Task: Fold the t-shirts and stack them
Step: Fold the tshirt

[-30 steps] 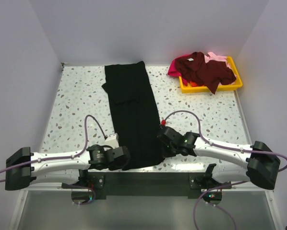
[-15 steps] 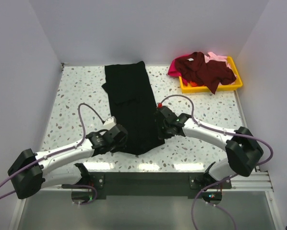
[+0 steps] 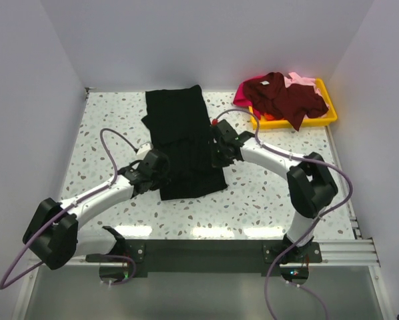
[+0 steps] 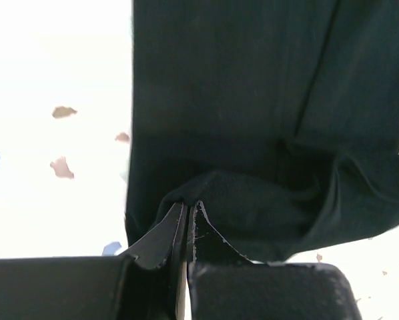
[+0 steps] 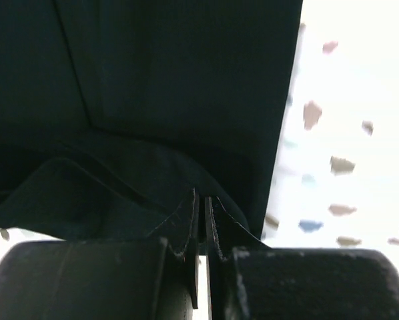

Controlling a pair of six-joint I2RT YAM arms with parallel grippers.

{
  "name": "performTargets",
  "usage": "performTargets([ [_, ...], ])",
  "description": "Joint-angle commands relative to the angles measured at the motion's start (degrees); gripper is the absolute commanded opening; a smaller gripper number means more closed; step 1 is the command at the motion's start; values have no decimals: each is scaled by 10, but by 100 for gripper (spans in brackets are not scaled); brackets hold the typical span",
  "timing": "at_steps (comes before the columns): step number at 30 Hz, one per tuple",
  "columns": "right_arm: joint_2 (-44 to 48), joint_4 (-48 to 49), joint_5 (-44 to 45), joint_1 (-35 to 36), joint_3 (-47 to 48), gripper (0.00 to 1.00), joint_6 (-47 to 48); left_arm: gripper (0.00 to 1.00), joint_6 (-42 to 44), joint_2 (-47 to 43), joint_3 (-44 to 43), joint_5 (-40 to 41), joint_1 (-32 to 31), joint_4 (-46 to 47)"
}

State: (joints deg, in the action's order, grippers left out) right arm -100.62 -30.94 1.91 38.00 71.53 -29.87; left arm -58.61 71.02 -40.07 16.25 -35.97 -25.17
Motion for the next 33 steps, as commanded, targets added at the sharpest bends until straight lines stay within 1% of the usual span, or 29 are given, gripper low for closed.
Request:
performTargets([
  [1, -30, -12, -10, -19, 63, 0, 32, 0, 29, 15, -29, 6, 30, 44],
  [10, -108, -43, -10, -56, 185, 0, 55, 0, 63, 60, -64, 0, 92, 79],
  [16, -147, -60, -11, -71, 237, 0, 66, 0, 78, 74, -68, -17, 138, 103],
  [21, -195, -84, -18, -75, 308, 0, 80, 0, 96, 106, -97, -40, 160, 113],
  [26, -230, -99, -18, -76, 359, 0, 82, 0, 104, 145, -125, -56, 175, 120],
  [33, -260, -109, -18, -80, 396, 0, 85, 0, 112, 175, -144, -68, 198, 133],
])
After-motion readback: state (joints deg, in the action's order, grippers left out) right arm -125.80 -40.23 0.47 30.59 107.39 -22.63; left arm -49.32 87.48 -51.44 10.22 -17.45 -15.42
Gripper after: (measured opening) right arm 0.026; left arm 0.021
